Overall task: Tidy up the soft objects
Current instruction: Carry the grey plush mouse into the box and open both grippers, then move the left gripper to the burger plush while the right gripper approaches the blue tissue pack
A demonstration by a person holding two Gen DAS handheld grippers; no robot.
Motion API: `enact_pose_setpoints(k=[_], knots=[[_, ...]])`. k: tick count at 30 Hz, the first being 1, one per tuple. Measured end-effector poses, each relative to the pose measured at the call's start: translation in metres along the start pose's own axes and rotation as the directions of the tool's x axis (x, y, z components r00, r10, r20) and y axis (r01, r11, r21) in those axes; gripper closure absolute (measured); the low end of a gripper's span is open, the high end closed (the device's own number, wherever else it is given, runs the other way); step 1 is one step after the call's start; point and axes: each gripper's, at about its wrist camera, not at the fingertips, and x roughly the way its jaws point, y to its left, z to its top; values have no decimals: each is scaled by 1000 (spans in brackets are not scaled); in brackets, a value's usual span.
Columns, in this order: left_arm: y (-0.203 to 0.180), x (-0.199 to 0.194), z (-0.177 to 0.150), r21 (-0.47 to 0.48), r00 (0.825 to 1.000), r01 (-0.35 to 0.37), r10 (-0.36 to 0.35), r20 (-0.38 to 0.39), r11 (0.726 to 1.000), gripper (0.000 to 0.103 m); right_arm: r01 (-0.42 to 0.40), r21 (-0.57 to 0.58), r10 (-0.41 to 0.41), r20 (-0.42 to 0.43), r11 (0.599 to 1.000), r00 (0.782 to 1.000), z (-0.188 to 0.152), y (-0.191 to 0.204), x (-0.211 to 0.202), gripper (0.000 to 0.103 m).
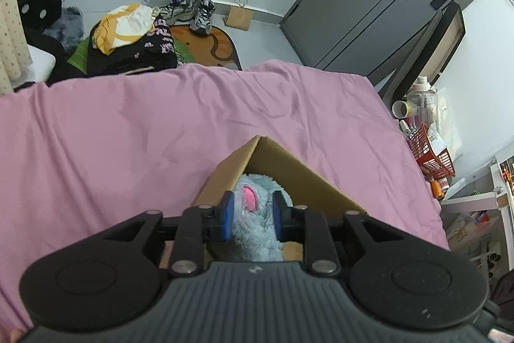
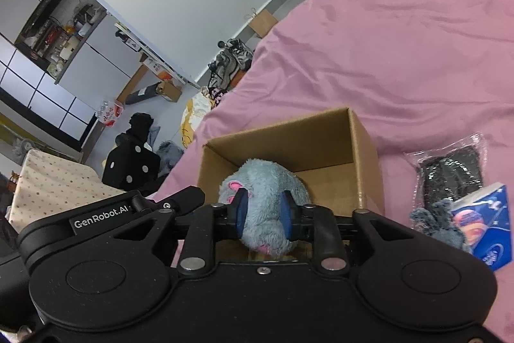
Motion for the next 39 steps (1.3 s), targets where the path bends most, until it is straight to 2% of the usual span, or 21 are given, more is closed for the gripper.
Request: enact_pose_setpoints(k=[3,4,5,6,8,9,12,18,28,37,39], knots=[[-5,-9,2,7,1000,-29,29,-8,1000,56,-21,6,21,10,1000,1000,2,-1,-16,77],[-7,-14,2,4,1000,-30,30,-6,1000,54,-27,8,27,15,1000,1000,3,-1,-22,76],[-9,-18,1,4,1000,-30,30,1,1000,50,-29,7,29,21,1000,999,4,-2,-28,71],[-12,-23,1,8,999,-34,34,8,999,42,-29,3,29,31,1000,999,5,-2,-35,59],[-20,-34,-1,21,998,-49,49,31,999,33,-26,-9,26,58,1000,998,6,-4,-49,38],[-23,-39,-3,24,998,-50,49,46,998,30,-25,-17,26,78,1000,997,6,-6,-60,34],[-33,-52,-10,34,996,-53,51,74,998,23,-29,-19,31,98,999,995,8,-13,-79,31],[-57,-71,-32,74,995,-49,42,94,996,23,-15,4,15,142,1000,990,5,-37,-111,18],[-87,-90,-70,108,994,-58,48,95,992,23,-32,57,22,169,998,985,-8,-81,-146,17],[-113,-95,-105,129,995,-44,32,97,991,23,-70,88,53,182,994,982,-22,-118,-164,21],[-116,-95,-111,122,994,-59,46,102,991,23,-75,94,57,186,993,981,-25,-126,-166,21]])
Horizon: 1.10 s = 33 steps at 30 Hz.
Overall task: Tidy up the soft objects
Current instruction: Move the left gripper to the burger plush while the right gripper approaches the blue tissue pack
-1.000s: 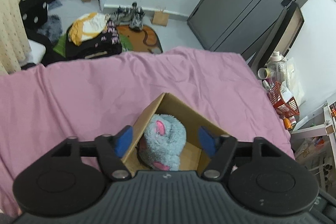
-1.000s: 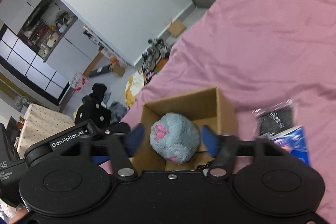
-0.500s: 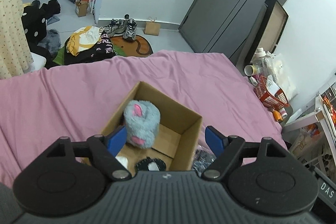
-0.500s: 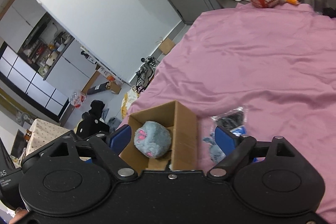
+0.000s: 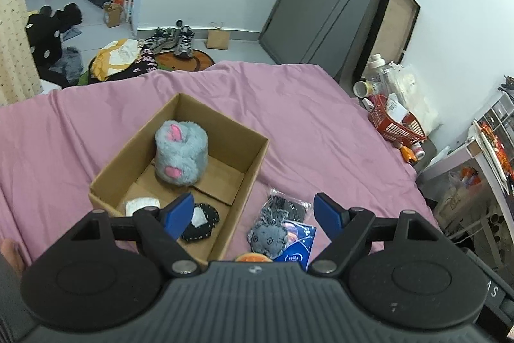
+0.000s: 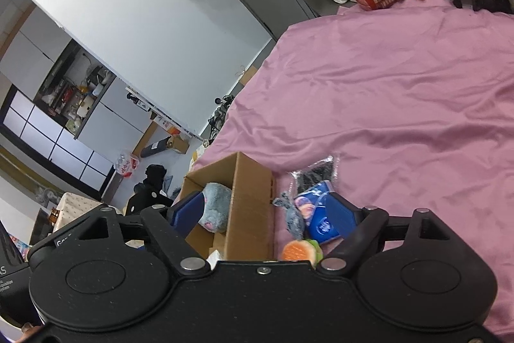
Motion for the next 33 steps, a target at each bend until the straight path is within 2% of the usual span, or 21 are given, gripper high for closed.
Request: enact_pose_setpoints(k=[5,14,21,24,33], knots=[[-11,1,-19,18,1000,-14,14,12,1000,23,-23,19,23,-2,1000,1000,-6,-21,-4,25],[-21,16,-50,3,998,-56,56,-18,998,27,-51,73,53,-18,996,998,-15,-58,3,30],[-31,35,-71,13,996,-82,83,-40,997,38,-70,148,79,-58,987,995,-24,-85,19,36],[-33,47,-78,-1,993,-95,95,-67,995,45,-80,138,89,-64,987,994,-23,-88,23,36],[-36,79,-94,-11,985,-152,151,-90,988,47,-103,158,122,-111,982,986,-15,-103,51,38]])
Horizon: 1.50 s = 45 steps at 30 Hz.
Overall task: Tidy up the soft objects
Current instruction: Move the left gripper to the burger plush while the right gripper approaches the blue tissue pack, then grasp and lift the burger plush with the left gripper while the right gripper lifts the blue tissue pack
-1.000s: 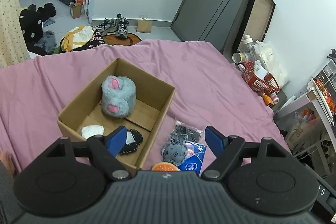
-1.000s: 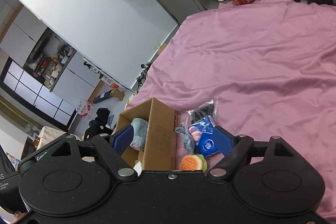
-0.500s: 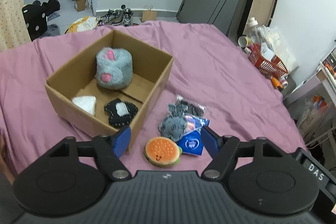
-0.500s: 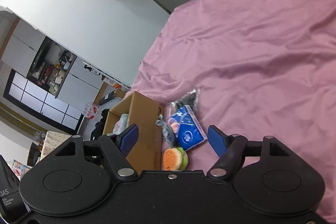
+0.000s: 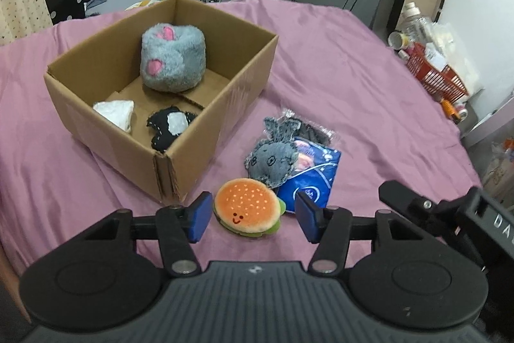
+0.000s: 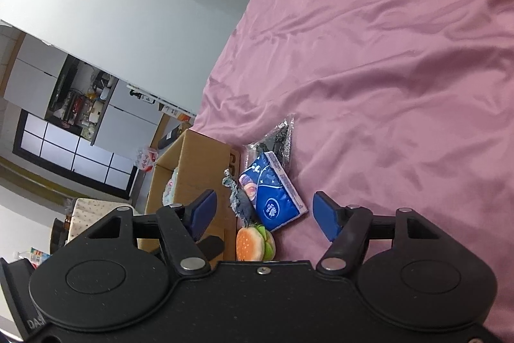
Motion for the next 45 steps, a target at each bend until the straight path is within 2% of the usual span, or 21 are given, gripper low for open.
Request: enact_pose_setpoints(k=[9,19,26,28,29,30,31,34,38,45], knots=[[-9,34,-9,3,998,-49,49,-41,999,47,14,-50,-18,-73,999,997,13,-8,30,42],[-6,54,-9,-9,994,-98,97,-49,995,47,-35,-91,22,-142,995,990,16,-15,51,46],[-10,56,-11,4,993,-107,107,-53,994,58,-24,-132,2,-166,991,986,18,-12,65,46],[-9,56,-11,-1,994,-98,98,-55,995,60,-27,-135,3,-170,990,985,18,-12,67,47],[-9,55,-10,-4,994,-93,92,-56,996,61,-26,-136,3,-172,990,985,18,-11,69,51],[-8,55,-10,-5,995,-89,89,-55,996,63,-28,-137,3,-177,990,984,17,-11,70,67],[-8,54,-9,-3,995,-85,84,-53,996,64,-37,-129,12,-192,991,981,16,-13,71,71],[-8,50,-9,6,997,-60,60,-49,998,66,-36,-113,13,-199,993,980,14,-15,67,75],[-9,40,-9,19,999,-11,12,-49,1000,66,-17,-98,0,-164,995,986,13,-15,50,79],[-11,21,-6,42,997,59,-58,-41,997,66,67,-102,-77,-98,993,992,9,-12,29,81]])
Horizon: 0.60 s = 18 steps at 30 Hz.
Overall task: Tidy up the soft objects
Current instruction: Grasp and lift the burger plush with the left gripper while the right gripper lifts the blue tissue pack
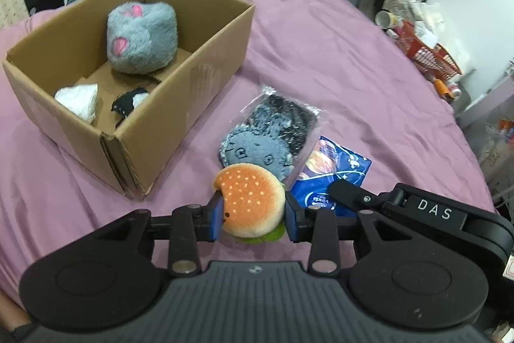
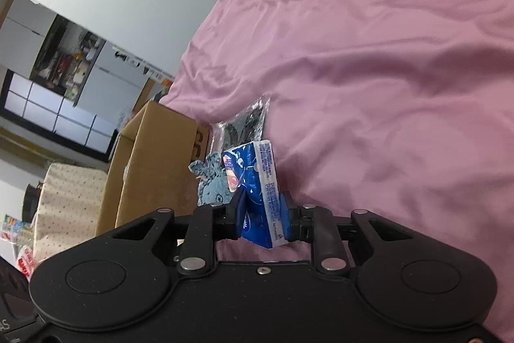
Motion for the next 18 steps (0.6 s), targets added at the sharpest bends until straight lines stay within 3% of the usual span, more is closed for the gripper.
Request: enact_pose_setpoints(k=[10,18], knots=[[6,-40,20,8,994,100,-101,48,995,66,54,-64,-49,77,997,996,1,44,-34,81],[16,-71,43,54,992,98,-102,77,994,66,80,-109,-67,118,991,991,6,84,-45,81]])
